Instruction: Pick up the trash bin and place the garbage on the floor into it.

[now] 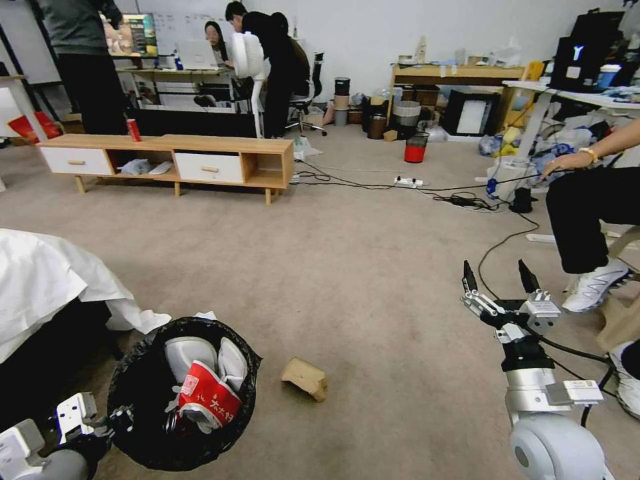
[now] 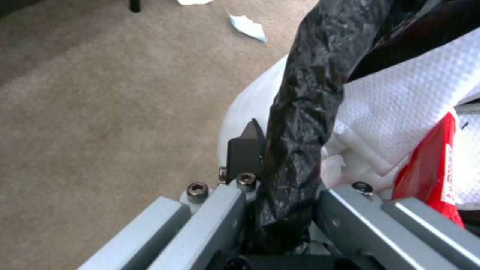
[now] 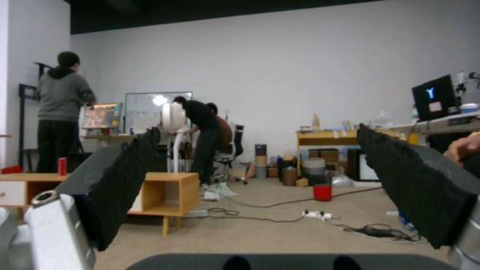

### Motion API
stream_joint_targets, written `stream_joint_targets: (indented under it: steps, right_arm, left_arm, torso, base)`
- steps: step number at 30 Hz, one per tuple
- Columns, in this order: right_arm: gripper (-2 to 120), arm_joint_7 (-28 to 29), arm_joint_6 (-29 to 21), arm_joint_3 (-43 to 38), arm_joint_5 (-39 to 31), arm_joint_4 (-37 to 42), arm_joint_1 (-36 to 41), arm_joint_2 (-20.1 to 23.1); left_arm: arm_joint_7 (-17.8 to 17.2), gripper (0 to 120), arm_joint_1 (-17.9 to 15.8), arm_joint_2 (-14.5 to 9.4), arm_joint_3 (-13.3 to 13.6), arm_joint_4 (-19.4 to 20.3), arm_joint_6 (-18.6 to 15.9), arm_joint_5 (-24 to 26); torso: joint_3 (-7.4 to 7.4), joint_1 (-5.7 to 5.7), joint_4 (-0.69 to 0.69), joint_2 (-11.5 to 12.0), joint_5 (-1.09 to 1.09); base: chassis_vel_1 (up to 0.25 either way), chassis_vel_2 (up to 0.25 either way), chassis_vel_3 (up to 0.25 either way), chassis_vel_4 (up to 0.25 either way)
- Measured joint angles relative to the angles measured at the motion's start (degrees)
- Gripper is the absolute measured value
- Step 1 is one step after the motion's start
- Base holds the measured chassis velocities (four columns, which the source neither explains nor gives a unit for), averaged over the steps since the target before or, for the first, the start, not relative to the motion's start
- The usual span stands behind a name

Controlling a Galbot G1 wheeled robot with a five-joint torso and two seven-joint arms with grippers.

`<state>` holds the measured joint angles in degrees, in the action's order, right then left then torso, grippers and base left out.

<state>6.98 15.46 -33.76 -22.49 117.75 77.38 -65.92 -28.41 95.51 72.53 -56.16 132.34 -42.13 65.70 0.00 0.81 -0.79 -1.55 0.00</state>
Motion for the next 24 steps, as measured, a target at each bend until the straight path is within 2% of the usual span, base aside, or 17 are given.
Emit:
stream_joint_targets:
  steps: [24]
  right_arm:
    - [100, 0.02, 0.19, 0.33, 0.52, -1.64, -0.80, -0.57]
  left_arm:
    - [0.01, 0, -0.31, 0.02, 0.20, -1.16, 0.00, -0.71]
  torso:
    - [0.00, 0.00, -0.01, 0.00, 0.00]
  base:
    - [0.013, 0.014, 0.014, 0.012]
